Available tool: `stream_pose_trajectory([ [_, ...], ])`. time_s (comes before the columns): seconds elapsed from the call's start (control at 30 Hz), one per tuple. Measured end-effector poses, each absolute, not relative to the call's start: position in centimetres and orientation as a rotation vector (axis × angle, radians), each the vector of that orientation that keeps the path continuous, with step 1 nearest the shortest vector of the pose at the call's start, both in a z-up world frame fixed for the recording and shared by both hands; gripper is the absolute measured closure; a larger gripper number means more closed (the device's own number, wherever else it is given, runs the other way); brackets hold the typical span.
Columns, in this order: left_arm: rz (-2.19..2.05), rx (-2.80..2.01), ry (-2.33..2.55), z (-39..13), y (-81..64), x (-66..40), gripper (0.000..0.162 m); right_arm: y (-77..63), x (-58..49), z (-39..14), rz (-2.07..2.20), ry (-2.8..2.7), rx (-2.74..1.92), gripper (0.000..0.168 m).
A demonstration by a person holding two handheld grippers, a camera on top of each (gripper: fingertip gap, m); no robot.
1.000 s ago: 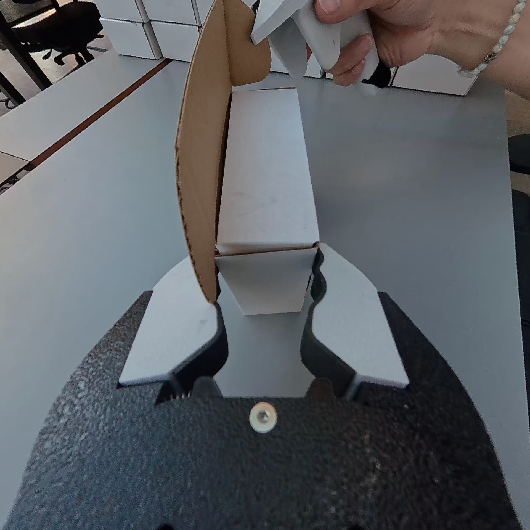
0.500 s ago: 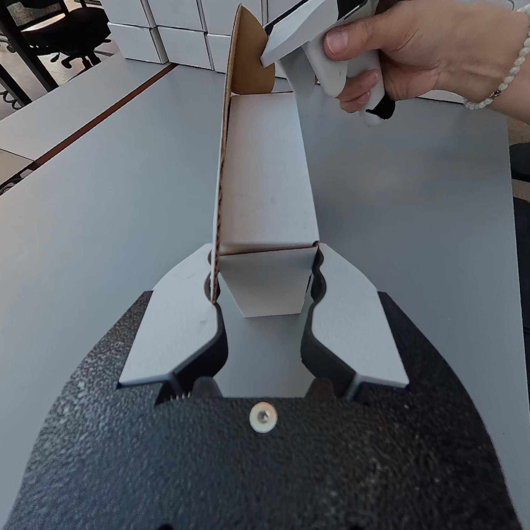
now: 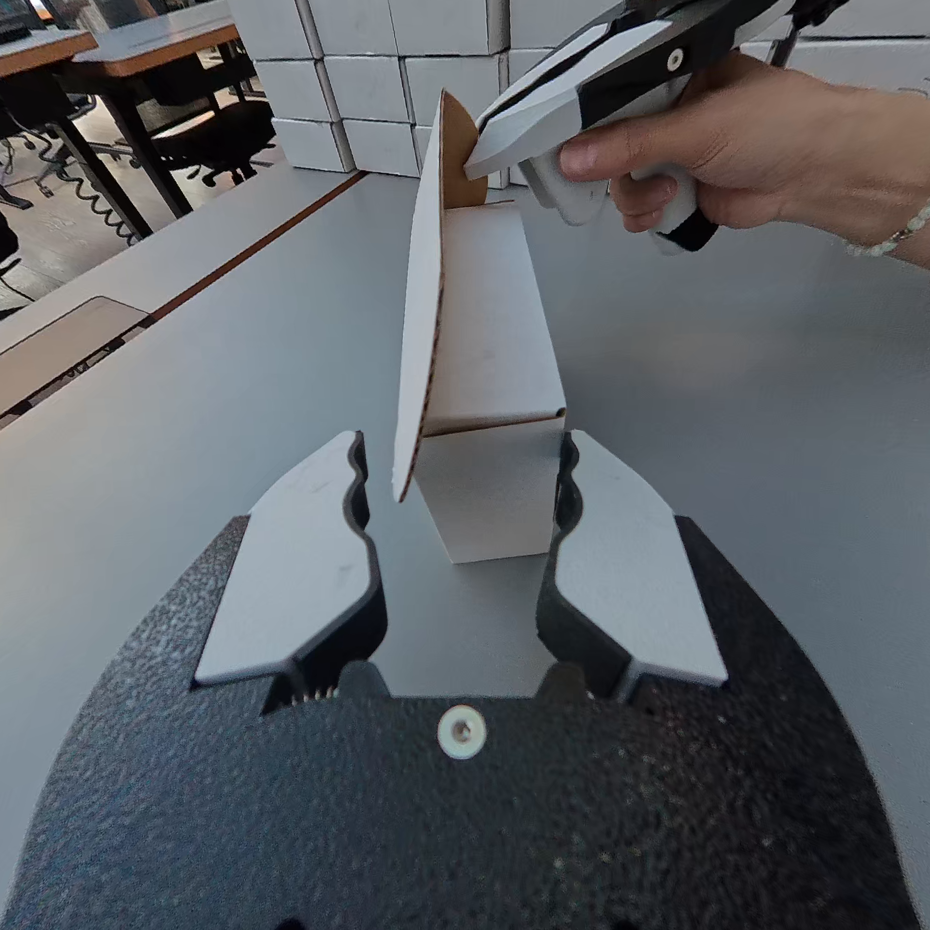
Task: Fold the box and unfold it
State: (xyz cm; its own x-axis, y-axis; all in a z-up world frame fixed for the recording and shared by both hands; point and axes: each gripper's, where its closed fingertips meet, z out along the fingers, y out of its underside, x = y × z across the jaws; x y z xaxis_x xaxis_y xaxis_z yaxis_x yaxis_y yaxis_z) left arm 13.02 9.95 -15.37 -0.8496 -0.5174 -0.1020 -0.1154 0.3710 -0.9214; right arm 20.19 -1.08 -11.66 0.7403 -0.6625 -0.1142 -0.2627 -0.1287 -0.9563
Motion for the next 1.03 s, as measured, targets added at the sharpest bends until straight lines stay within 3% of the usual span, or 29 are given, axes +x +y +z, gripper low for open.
stream_pose_trajectory([
  [0.17,-1.541,-0.549,2.101,-12.6,12.3,11.3,0.093,-0.6,20.6,-11.7,-0.508,0.778,-1.716,0.167],
  [0.4,-1.462,-0.471,1.939,-10.2,13.8,10.5,0.139,0.1,20.3,-11.7,-0.522,0.767,-1.732,0.167],
  [0.57,-1.461,-0.507,1.936,-11.0,13.3,11.3,0.142,0.1,20.2,-11.7,-0.515,0.768,-1.733,0.167],
  [0.63,-1.48,-0.528,1.916,-11.1,13.2,11.5,0.159,0.0,20.2,-11.7,-0.524,0.767,-1.741,0.167],
  [0.8,-1.494,-0.635,1.842,-10.7,13.5,12.2,0.16,0.0,20.3,-11.7,-0.548,0.786,-1.734,0.167],
  [1.03,-1.413,-1.132,1.774,-10.4,15.0,14.3,0.16,0.6,19.5,-11.6,-0.596,0.815,-1.678,0.166],
])
